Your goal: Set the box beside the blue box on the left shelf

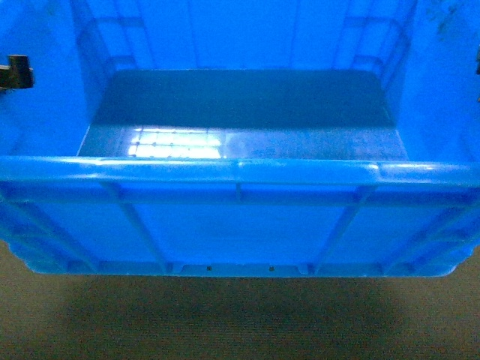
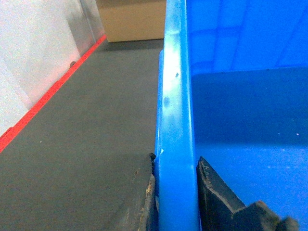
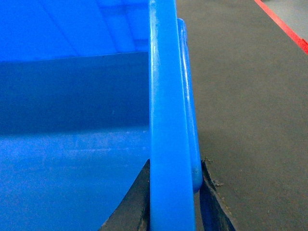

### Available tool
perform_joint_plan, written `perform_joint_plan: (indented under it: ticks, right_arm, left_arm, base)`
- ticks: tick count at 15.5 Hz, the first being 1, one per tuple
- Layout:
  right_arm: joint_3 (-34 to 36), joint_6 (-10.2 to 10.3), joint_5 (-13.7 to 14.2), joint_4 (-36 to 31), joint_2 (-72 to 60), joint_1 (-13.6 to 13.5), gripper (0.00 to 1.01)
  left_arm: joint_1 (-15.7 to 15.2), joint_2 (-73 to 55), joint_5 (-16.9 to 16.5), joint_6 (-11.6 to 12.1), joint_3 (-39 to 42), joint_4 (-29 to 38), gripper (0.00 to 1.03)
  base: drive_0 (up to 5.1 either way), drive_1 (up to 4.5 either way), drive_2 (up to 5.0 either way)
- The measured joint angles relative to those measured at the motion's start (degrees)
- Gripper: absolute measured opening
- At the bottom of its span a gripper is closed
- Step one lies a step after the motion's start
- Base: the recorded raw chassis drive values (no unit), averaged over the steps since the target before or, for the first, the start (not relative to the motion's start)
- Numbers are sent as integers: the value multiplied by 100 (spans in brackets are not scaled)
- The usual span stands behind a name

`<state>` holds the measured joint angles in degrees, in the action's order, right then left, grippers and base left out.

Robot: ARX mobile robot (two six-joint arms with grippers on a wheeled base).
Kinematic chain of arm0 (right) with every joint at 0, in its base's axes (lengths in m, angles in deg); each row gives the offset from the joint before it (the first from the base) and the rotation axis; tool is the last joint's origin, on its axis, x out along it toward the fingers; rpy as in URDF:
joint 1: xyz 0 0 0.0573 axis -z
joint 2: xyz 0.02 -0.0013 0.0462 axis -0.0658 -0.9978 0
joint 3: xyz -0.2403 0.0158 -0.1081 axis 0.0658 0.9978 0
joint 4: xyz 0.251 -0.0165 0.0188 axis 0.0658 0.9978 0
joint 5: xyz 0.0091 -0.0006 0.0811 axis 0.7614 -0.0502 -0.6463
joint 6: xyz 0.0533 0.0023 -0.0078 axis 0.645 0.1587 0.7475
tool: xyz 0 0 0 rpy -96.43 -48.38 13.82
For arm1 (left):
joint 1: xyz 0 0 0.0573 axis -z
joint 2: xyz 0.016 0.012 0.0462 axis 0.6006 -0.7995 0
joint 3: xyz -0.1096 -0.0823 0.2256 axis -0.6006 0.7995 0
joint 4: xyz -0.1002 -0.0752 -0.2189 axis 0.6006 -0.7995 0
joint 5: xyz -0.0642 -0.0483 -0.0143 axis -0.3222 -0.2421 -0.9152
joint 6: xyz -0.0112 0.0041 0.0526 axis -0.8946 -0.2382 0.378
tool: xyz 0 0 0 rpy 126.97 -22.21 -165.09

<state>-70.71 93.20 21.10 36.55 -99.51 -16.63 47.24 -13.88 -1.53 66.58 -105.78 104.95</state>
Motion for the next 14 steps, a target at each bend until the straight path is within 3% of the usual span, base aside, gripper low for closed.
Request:
perform_joint_plan:
  ticks: [4,6,7,14]
  right_arm:
    - [866,-7,708,295,1263,-636,20]
    - [1220,-7,1290,387,1998,-1019,20]
    - [1279,-2,1432,391,2205,-1104,20]
    - [1467,116,1554,540,2465,-1145,20]
  left_arm:
    - [-142,1172,-111,-9,1064,-44,17]
    - [-197,1840,-249,15,1344,-31,17]
    - [-179,2083,-267,13,1399,-4,16]
    - [111,2726,-103,11,1670,-232,15]
  base:
    - [0,0,0]
    - [0,0,0]
    - [0,0,0]
    - [0,0,0]
